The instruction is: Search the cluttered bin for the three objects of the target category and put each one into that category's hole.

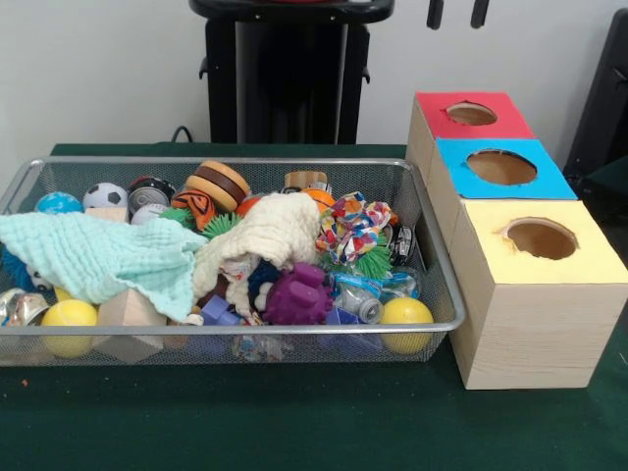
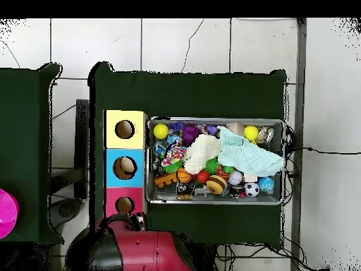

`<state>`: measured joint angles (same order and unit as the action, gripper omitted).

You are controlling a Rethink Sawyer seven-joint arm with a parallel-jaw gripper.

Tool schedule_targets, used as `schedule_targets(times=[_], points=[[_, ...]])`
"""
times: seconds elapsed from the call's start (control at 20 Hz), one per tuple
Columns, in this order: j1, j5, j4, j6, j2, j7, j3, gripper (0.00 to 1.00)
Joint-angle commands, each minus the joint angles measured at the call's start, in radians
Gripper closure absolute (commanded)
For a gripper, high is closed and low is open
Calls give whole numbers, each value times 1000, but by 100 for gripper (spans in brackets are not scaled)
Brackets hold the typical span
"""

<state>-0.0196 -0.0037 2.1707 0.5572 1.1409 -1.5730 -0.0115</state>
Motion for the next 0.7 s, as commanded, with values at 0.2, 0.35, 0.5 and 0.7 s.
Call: schedule_targets(times=[0.2,0.35,0.5,0.7], points=[[32,-27,-208,26,-134,-174,-13,0],[47,-38,-268,70,-154,-137,-10,0],[65,-41,-305,101,-168,-107,-5,0],[98,-49,-345,116,-181,-60,9,0]])
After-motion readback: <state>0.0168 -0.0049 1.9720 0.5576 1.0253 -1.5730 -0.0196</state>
